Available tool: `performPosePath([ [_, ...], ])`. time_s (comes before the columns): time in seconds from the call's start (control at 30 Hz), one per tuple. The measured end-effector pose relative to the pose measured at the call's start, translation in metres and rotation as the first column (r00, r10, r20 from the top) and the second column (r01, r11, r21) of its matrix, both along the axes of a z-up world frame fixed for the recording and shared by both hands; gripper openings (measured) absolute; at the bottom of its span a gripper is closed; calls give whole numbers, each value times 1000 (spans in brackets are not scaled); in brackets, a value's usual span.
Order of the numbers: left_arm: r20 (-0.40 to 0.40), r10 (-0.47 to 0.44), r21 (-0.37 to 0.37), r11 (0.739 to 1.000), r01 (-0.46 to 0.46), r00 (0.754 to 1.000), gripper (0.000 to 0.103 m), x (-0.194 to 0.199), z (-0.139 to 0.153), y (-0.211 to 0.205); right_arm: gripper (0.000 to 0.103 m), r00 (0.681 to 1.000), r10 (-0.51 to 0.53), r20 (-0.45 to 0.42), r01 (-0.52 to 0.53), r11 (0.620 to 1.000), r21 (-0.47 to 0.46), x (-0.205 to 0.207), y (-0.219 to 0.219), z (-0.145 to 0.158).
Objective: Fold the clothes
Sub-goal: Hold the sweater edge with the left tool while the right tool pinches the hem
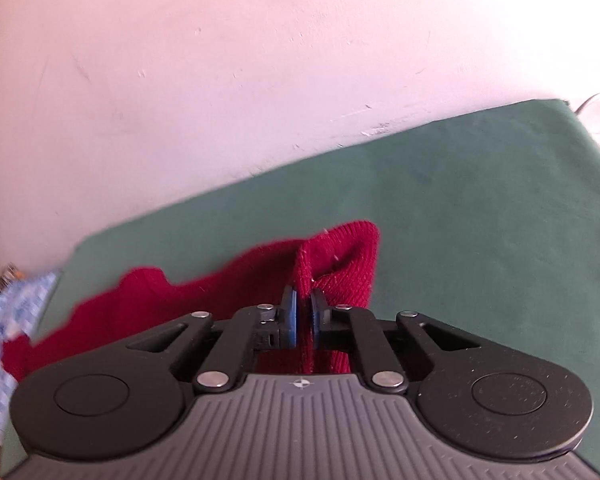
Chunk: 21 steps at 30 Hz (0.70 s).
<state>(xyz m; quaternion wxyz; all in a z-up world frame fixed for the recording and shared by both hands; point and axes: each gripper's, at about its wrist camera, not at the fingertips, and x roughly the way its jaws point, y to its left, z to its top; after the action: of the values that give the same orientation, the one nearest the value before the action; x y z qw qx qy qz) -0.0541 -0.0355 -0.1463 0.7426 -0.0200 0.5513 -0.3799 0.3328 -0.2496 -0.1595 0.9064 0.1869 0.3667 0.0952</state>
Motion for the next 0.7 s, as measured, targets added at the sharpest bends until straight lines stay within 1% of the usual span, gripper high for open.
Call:
performPosePath([
  [0.03, -6, 1, -3, 1000, -1, 1000, 1, 0, -1, -1, 8, 1000, -10, -5, 10, 1000, -28, 3, 1, -4],
  [0.1, -9, -5, 1, 1000, 5, 1000, 1, -3, -3, -5, 10, 1000, 10, 19, -9, 996, -89, 6, 5, -7],
  [0.17, -4, -13, 5, 1000, 13, 1000, 1, -5, -4, -8, 13, 999, 33, 39, -27, 989, -148, 2, 8, -2],
  [0.27, -10, -19, -14, 1000, 18, 1000, 2, -6, -5, -10, 28, 996, 40, 84, -23, 980, -198, -22, 5, 11],
  [0.3, -9, -18, -14, 1000, 18, 1000, 2, -5, -6, -11, 32, 994, 51, 98, -31, 978, -204, -33, 2, 15],
  [0.33, -8, -17, -14, 1000, 17, 1000, 2, -5, -6, -12, 32, 993, 78, 91, -57, 976, -210, -45, 0, 18],
  [0.43, 0, -23, -14, 1000, 23, 1000, 2, -6, -8, -14, 32, 980, 189, 56, -175, 966, -193, -94, -6, 24],
  [0.5, 6, -25, -18, 1000, 25, 1000, 2, -7, -8, -15, 32, 967, 256, 9, -253, 958, -134, -134, -13, 25],
  [0.57, 5, -24, -17, 1000, 24, 1000, 2, -7, -10, -15, 31, 952, 302, -43, -305, 949, -77, -178, -19, 25],
  [0.67, 28, -38, -4, 999, 38, 999, 2, -10, -7, -11, 28, 932, 348, -104, -354, 935, -41, -242, -21, 25],
  [0.7, 36, -43, 0, 999, 43, 998, 2, -11, -5, -9, 25, 920, 372, -122, -378, 925, -32, -261, -20, 25],
])
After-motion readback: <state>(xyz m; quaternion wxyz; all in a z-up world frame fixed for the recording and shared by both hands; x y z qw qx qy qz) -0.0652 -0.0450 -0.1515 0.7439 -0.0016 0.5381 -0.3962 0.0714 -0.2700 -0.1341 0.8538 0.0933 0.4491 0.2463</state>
